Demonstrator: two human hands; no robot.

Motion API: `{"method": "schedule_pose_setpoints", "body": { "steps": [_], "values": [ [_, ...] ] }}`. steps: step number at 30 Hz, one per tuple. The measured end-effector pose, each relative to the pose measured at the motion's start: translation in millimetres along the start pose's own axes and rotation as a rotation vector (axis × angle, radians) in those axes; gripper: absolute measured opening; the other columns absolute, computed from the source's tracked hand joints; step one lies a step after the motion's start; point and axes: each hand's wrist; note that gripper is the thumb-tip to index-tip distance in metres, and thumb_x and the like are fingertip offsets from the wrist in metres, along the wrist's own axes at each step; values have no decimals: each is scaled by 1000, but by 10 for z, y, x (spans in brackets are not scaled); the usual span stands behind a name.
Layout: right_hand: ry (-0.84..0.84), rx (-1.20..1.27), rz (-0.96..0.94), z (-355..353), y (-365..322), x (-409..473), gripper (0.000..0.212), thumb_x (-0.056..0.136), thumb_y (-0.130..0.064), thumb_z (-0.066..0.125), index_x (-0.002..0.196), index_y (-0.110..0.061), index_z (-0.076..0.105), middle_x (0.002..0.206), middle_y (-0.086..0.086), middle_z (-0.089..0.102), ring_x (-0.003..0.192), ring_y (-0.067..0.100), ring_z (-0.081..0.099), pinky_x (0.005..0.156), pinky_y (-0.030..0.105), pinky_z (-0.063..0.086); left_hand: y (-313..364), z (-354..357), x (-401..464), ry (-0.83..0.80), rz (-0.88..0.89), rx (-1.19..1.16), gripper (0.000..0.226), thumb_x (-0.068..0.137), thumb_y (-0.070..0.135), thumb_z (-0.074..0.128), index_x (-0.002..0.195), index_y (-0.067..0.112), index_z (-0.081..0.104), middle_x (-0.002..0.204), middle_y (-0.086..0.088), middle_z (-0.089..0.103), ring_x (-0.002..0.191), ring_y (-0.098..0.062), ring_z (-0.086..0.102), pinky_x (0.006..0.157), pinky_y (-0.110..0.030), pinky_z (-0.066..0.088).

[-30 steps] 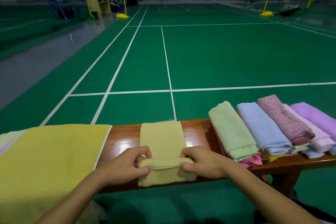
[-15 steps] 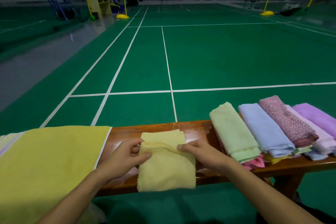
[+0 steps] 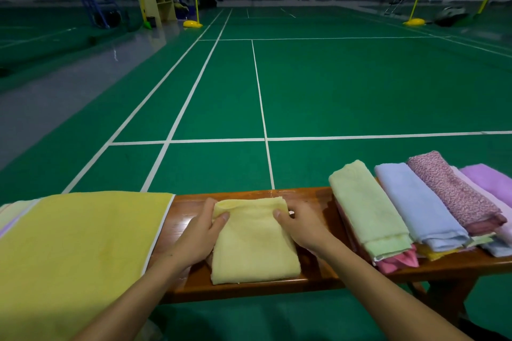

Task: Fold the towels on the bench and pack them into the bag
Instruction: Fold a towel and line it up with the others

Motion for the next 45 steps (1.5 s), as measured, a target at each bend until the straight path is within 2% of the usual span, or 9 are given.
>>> {"method": "schedule_pose_setpoints", "body": {
  "steps": [2,6,10,19,24,27,32,37,45],
  "values": [
    [74,-131,22,56,2,88,28,106,-38,55,108,-20,76,99,-4,76,92,15,69,89,44,59,-58,45,83,6,-28,33,17,110,44,47,115,28,46,84,-9,71,56,-27,66,49,-42,54],
    [163,-248,76,172,82,201,31,107,-39,54,101,-15,73,89,-2,71,83,15,67,76,36,58,-191,111,248,122,-28,131,20,108,44,53,115,26,50,102,7,67,91,-12,66,87,-50,58],
    [242,-346,88,240,143,240,29,106,-36,56,91,-14,68,80,-2,65,76,17,63,58,29,42,-201,195,333,180,-80,191,24,105,45,59,114,25,51,100,12,63,93,-11,63,87,-45,56],
    [513,-746,-47,-8,-4,58,24,105,-48,54,97,-26,59,82,-9,63,70,14,62,54,29,35,-75,11,292,401,157,643,13,105,40,56,115,32,50,71,13,60,61,-4,53,48,-26,35],
    [336,-620,-370,140,-123,-128,25,107,-35,50,124,-21,62,122,-1,64,116,19,59,92,26,43,-139,131,158,304,469,709,15,102,39,60,107,33,73,109,16,70,106,-10,63,90,-32,51],
    [51,-715,-423,401,-23,-193,50,109,-34,33,157,-19,37,171,8,26,160,29,18,129,53,20,-209,309,117,77,452,844,43,106,54,43,138,36,65,152,15,57,150,-13,41,123,-32,21],
    [-115,-799,-379,347,152,-157,58,113,-42,20,168,-24,11,176,-2,-1,162,22,-10,130,56,-1,-270,308,108,-127,244,992,76,106,71,14,169,28,10,176,5,-7,161,-13,-15,130,-42,-2],
    [-134,-877,-348,180,328,-129,58,114,-43,16,168,-22,11,176,-3,-4,162,21,-12,129,60,2,-312,232,123,-162,235,1000,81,103,75,7,168,29,-6,172,6,-25,158,-18,-27,131,-45,-7],
    [83,-679,-477,-145,334,-188,38,109,-33,52,143,-21,60,160,-2,48,154,18,35,126,42,33,-257,-42,126,61,433,700,36,103,50,54,137,40,63,150,19,56,144,-6,43,117,-44,43]
  ]
}}
Point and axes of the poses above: each hand's wrist, its own x-axis towards the middle knuckle, its own z-axis out of the palm, y = z × x
